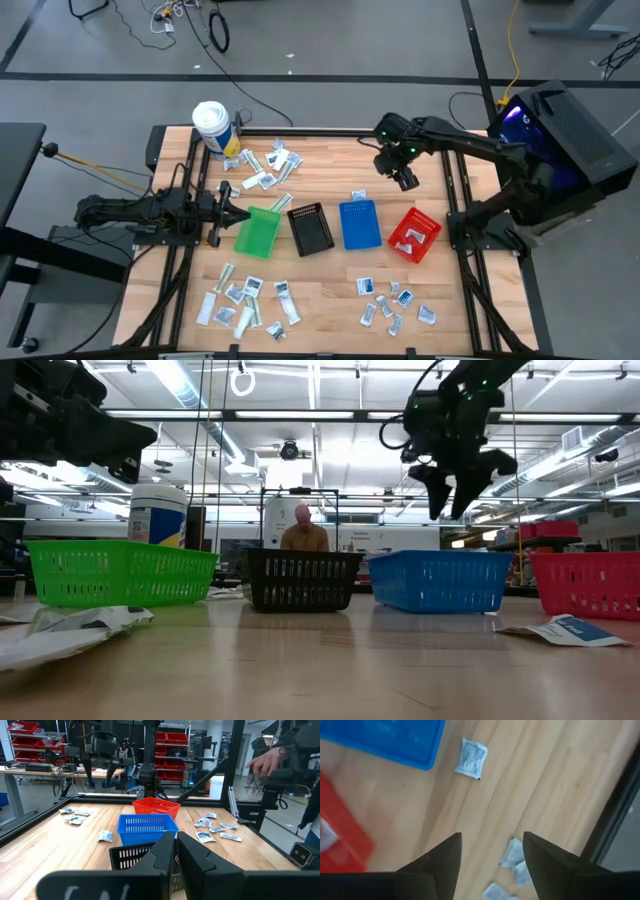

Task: Pick & Place First Aid Supplies
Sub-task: Put the alcohol pad into the blue basket

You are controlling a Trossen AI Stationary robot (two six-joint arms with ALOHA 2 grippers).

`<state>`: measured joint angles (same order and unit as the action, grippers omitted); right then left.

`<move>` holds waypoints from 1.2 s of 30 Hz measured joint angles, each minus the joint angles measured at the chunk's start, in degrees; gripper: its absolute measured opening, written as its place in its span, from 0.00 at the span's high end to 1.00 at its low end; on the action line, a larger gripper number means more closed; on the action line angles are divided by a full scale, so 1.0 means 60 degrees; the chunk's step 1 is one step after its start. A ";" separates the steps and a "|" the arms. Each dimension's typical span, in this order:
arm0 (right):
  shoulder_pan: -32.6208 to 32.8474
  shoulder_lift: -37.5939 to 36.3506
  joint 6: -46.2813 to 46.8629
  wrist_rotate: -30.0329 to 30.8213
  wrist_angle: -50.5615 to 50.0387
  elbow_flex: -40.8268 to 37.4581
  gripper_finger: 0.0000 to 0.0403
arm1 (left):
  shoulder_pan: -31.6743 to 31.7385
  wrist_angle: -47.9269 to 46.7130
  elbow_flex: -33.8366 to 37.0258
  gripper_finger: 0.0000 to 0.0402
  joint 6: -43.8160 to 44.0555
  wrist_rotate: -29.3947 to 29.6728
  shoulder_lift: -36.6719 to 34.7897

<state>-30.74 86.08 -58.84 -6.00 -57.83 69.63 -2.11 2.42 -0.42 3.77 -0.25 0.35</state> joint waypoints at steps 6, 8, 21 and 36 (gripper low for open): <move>0.0004 0.0616 -0.2181 0.0007 0.0787 0.0000 0.47 | 0.0000 0.0000 -0.0002 0.92 0.0000 0.0000 0.0001; 0.0004 0.0786 -0.2613 0.0023 0.1038 0.0000 0.47 | 0.0000 0.0000 0.0000 0.92 0.0000 0.0000 0.0001; 0.0032 0.2098 -0.3075 0.0073 0.1574 0.0000 0.47 | 0.0000 0.0000 0.0001 0.92 0.0000 0.0000 0.0002; 0.0481 0.2726 -0.3029 0.0074 0.1814 0.0000 0.47 | 0.0000 0.0000 -0.0002 0.92 0.0000 0.0000 -0.0002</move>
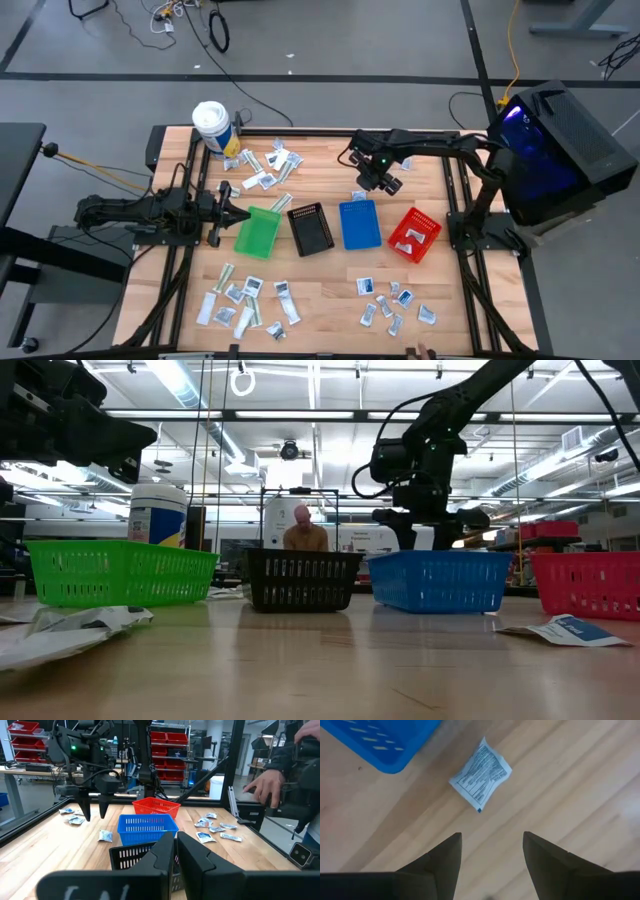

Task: Pick & Place First Aid Supplies
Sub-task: Put the alcohol pad into the blue basket

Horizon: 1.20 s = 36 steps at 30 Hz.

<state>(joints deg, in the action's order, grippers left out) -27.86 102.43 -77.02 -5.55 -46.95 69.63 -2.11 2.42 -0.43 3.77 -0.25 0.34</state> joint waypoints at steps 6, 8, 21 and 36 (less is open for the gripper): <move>-0.0003 0.0000 0.1132 -0.0243 0.0076 0.0000 0.47 | 0.0000 0.0000 0.0004 0.92 0.0000 0.0000 0.0004; 0.0048 0.0000 0.1408 -0.0330 0.0074 0.0000 0.47 | 0.0000 0.0000 0.0000 0.92 0.0000 0.0000 0.0003; 0.0240 0.0000 0.2266 -0.0771 0.0399 0.0000 0.52 | 0.0000 0.0000 0.0002 0.92 0.0000 0.0000 0.0002; 0.0055 -0.0004 0.2272 -0.1262 0.0573 0.0000 0.98 | 0.0000 0.0000 0.0004 0.92 0.0000 0.0000 0.0003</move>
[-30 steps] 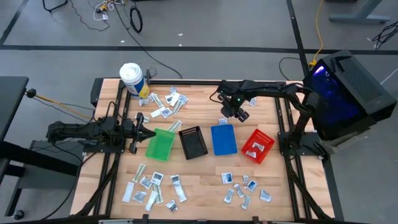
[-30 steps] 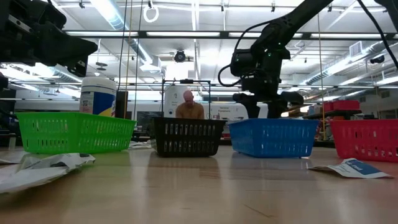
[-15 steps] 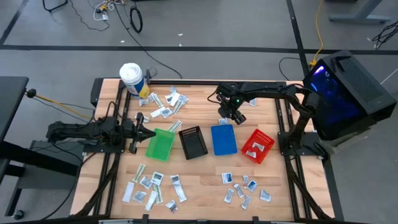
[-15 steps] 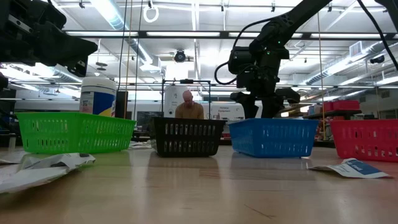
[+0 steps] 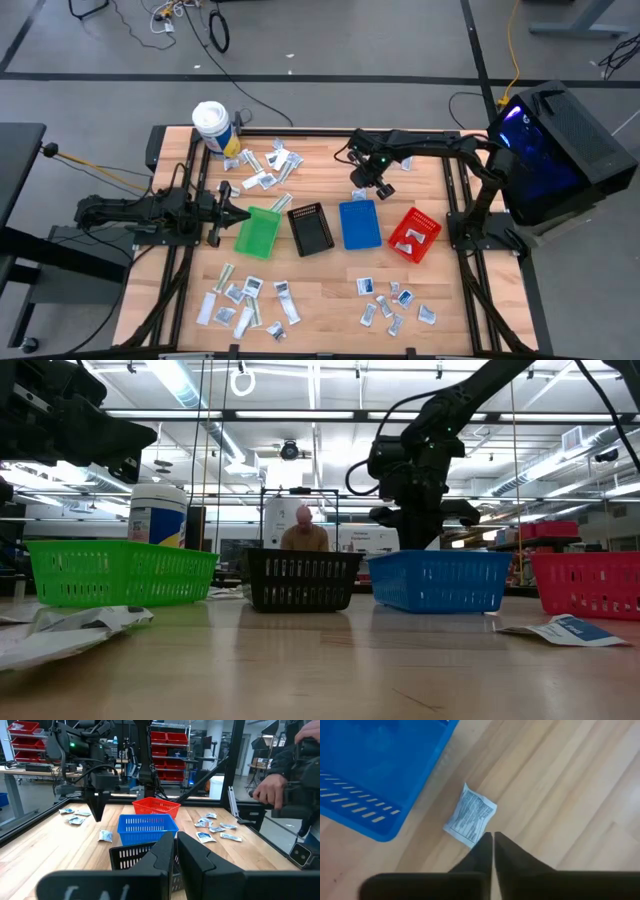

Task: Pick & Place First Aid Supplies
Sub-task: Put the alcohol pad into the blue basket

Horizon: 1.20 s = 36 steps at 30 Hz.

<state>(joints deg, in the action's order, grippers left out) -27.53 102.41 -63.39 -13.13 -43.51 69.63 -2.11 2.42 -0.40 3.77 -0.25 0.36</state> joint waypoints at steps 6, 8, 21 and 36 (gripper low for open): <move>-0.0052 0.0000 0.0922 -0.0392 -0.0014 0.0000 0.99 | 0.0000 0.0000 -0.0002 0.92 0.0000 0.0000 -0.0002; -0.0044 0.0000 0.1261 -0.0752 -0.0020 0.0000 0.99 | 0.0000 -0.0003 -0.0004 0.92 0.0000 0.0000 0.0000; -0.0033 0.0626 0.2262 -0.1001 -0.0251 0.0011 1.00 | 0.0000 0.0000 -0.0002 0.92 0.0000 0.0000 0.0000; -0.0088 0.1253 0.2450 -0.0811 -0.0248 0.0007 1.00 | 0.0000 0.0000 -0.0002 0.92 0.0000 0.0000 -0.0001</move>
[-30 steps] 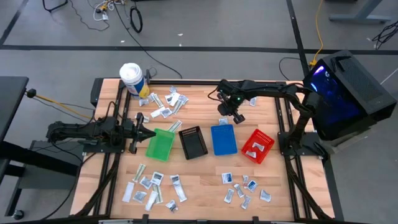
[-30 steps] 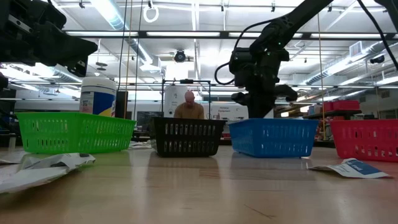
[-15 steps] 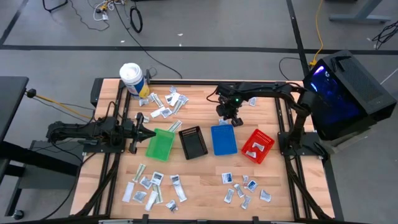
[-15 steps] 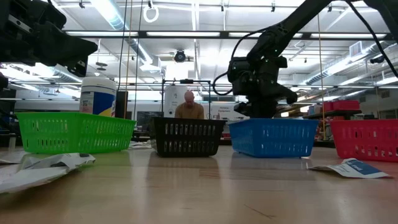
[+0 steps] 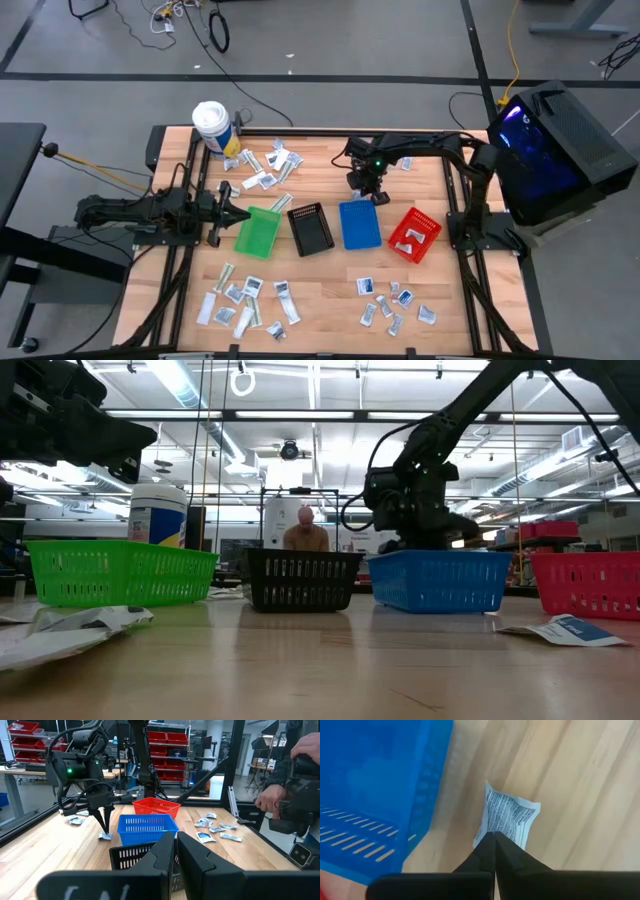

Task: Pick & Place First Aid Supplies
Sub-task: Put the alcohol pad into the blue basket

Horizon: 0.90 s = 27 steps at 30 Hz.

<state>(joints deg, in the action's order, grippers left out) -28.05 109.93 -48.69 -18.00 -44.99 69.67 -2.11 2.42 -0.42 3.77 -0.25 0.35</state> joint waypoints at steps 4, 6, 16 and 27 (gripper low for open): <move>-0.0004 0.0004 0.0009 0.0393 0.0060 0.0000 1.00 | 0.0000 0.0000 -0.0002 0.92 0.0000 0.0000 0.0002; -0.0010 0.0004 0.0045 0.0631 0.0066 0.0000 1.00 | 0.0000 0.0000 0.0002 0.92 0.0000 0.0000 0.0000; -0.0075 0.0002 0.0269 0.2106 0.0077 0.0000 1.00 | 0.0000 0.0000 0.0002 0.92 0.0000 0.0000 -0.0001; -0.0144 -0.0548 0.0278 0.3143 0.0190 -0.0011 0.97 | 0.0000 0.0000 0.0001 0.92 0.0000 0.0000 0.0000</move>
<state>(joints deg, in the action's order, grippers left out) -28.91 106.64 -47.02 0.86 -43.85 69.60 -2.11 2.42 -0.41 3.77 -0.25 0.35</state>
